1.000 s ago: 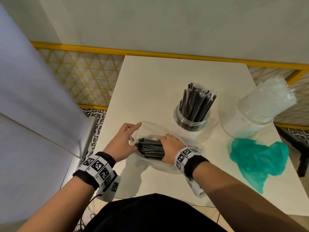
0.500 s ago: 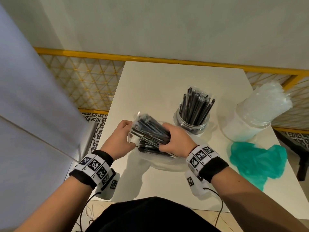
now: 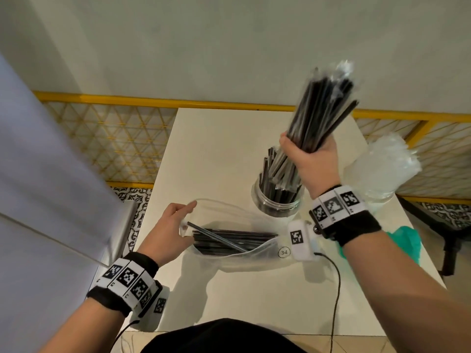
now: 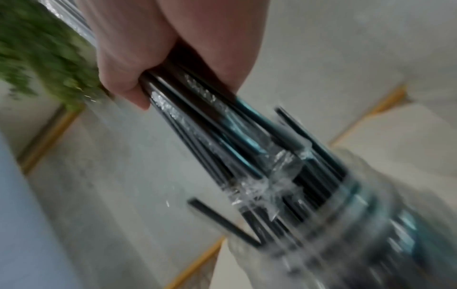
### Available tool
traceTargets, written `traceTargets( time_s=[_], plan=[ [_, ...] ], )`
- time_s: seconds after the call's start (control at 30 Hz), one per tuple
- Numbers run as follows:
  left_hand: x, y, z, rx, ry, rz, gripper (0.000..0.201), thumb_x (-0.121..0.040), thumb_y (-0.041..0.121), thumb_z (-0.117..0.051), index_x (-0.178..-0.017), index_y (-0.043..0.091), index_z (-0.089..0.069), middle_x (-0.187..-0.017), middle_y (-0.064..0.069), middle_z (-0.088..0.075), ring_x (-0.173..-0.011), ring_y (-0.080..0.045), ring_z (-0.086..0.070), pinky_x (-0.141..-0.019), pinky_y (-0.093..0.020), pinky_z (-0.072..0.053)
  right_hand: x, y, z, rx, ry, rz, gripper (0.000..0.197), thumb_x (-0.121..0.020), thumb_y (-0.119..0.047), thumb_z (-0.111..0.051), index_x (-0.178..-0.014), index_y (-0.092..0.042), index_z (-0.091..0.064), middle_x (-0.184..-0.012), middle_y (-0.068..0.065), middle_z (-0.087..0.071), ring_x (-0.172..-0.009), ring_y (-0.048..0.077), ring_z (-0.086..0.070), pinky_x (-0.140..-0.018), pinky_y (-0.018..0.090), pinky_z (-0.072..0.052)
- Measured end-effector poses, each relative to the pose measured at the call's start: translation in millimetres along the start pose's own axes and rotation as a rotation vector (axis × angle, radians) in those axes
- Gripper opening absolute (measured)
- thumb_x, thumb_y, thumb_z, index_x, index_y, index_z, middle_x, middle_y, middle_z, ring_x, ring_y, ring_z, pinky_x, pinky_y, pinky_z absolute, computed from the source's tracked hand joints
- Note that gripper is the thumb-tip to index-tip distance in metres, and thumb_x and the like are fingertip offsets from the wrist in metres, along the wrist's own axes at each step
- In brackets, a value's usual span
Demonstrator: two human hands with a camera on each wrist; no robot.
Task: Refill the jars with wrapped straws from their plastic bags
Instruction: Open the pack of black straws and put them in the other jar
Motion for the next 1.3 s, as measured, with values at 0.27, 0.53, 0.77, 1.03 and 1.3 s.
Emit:
traceTargets(
  time_s=[0.27, 0.53, 0.77, 1.03, 1.3],
  plan=[
    [3.3, -8.9, 3.5, 0.015, 0.022, 0.018, 0.079, -0.076, 0.0, -0.062, -0.144, 0.029, -0.035, -0.12, 0.007, -0.042, -0.093, 0.0, -0.051, -0.068, -0.008, -0.042, 29.4, 59.4, -5.2, 0.096, -0.063, -0.233, 0.058, -0.069, -0.02, -0.086, -0.12, -0.015, -0.057, -0.106, -0.007, -0.069, -0.101, 0.01, -0.066, -0.09, 0.03, -0.054],
    [5.0, -8.5, 5.6, 0.044, 0.037, 0.034, 0.078, -0.077, -0.004, -0.061, -0.143, 0.028, -0.037, -0.12, 0.006, -0.043, -0.09, 0.0, -0.05, -0.066, -0.004, -0.042, 18.0, 28.0, 9.0, 0.074, 0.02, 0.022, 0.072, -0.076, -0.011, -0.079, -0.134, -0.028, -0.04, -0.114, -0.018, -0.052, -0.104, -0.013, -0.053, -0.093, 0.009, -0.045],
    [5.9, -8.2, 5.1, 0.041, 0.037, 0.037, 0.078, -0.077, -0.004, -0.062, -0.143, 0.028, -0.037, -0.121, 0.005, -0.043, -0.087, -0.001, -0.05, -0.067, -0.003, -0.041, 22.8, 57.3, 27.3, 0.628, -0.073, 0.121, 0.045, -0.094, -0.027, -0.056, -0.136, -0.033, -0.045, -0.137, -0.003, -0.053, -0.13, 0.018, -0.043, -0.117, 0.045, -0.023],
    [3.8, -10.8, 4.8, 0.028, 0.036, 0.045, 0.077, -0.076, -0.003, -0.062, -0.143, 0.028, -0.037, -0.121, 0.007, -0.043, -0.089, -0.002, -0.051, -0.065, -0.004, -0.041, 6.3, 27.1, 38.9, 0.497, -0.086, 0.213, 0.067, -0.081, -0.013, -0.074, -0.133, -0.041, -0.043, -0.115, -0.006, -0.062, -0.105, 0.012, -0.056, -0.092, 0.027, -0.043],
    [4.1, -14.3, 3.4, 0.025, 0.036, 0.051, 0.078, -0.076, -0.003, -0.062, -0.143, 0.03, -0.037, -0.12, 0.007, -0.042, -0.089, -0.003, -0.052, -0.065, -0.004, -0.042, 21.6, 50.7, 32.5, 0.809, -0.15, 0.348, 0.051, -0.097, -0.048, -0.031, -0.135, -0.022, -0.054, -0.139, -0.003, -0.055, -0.124, 0.023, -0.045, -0.102, 0.046, -0.04]
  ],
)
Point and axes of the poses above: each hand's wrist, its own x-axis away from the middle knuckle, its own z-axis out of the back of the hand, y = z × x, the point moved 2 cm from there along -x, towards the middle knuckle
